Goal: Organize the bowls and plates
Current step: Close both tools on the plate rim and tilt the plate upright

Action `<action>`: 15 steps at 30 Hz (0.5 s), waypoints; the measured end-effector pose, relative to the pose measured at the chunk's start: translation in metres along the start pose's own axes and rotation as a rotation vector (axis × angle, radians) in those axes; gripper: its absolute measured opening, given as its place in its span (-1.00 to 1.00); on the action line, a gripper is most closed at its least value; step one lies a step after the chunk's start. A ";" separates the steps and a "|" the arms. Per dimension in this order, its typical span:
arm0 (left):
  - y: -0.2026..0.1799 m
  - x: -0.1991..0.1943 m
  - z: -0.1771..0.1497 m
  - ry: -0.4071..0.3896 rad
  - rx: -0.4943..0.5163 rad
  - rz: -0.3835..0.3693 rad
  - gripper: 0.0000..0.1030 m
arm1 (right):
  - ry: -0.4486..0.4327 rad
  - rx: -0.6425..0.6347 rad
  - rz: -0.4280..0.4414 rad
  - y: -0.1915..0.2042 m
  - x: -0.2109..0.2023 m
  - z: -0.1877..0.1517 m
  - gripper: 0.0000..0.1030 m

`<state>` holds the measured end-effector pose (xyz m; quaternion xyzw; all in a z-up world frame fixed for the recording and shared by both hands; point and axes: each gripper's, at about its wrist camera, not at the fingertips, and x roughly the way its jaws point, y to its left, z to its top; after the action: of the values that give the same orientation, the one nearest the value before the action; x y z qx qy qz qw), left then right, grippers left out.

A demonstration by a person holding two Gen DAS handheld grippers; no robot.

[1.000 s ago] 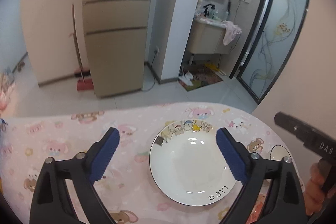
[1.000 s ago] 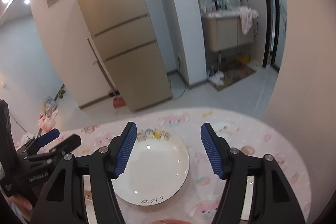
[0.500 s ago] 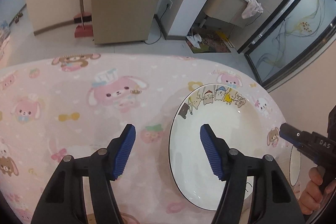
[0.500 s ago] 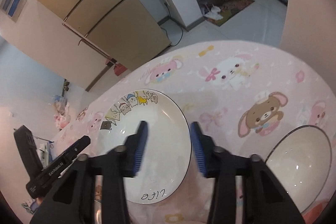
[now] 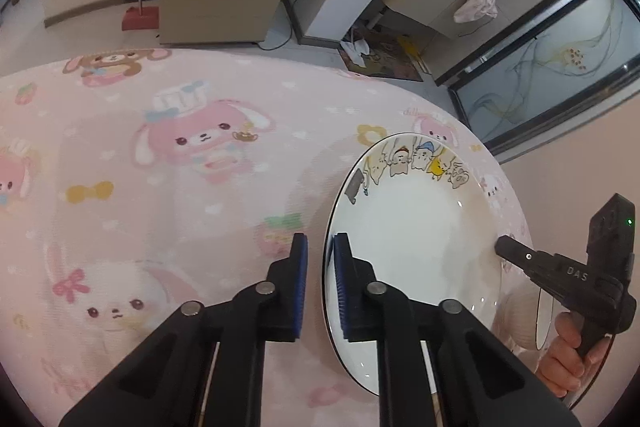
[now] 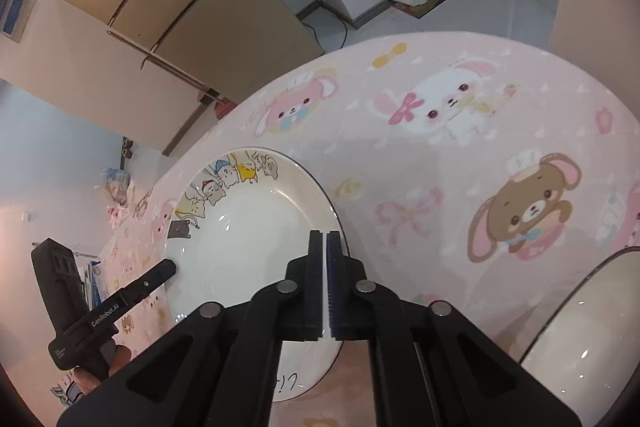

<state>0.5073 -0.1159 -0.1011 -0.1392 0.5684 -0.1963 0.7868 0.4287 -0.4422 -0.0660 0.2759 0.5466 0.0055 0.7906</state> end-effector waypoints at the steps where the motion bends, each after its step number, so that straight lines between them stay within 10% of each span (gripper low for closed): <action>1: 0.000 0.000 0.000 0.000 0.006 -0.006 -0.81 | 0.004 -0.001 0.004 0.000 0.003 0.000 -1.00; 11: 0.007 0.002 0.002 0.033 -0.056 -0.057 -0.83 | -0.022 -0.004 -0.011 0.001 -0.005 0.000 -0.98; 15: 0.007 0.001 0.002 0.044 -0.061 -0.052 -0.79 | -0.031 0.052 0.027 -0.012 -0.010 0.005 -0.35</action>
<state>0.5106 -0.1101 -0.1041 -0.1734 0.5875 -0.2025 0.7640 0.4249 -0.4577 -0.0613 0.3039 0.5303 -0.0021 0.7915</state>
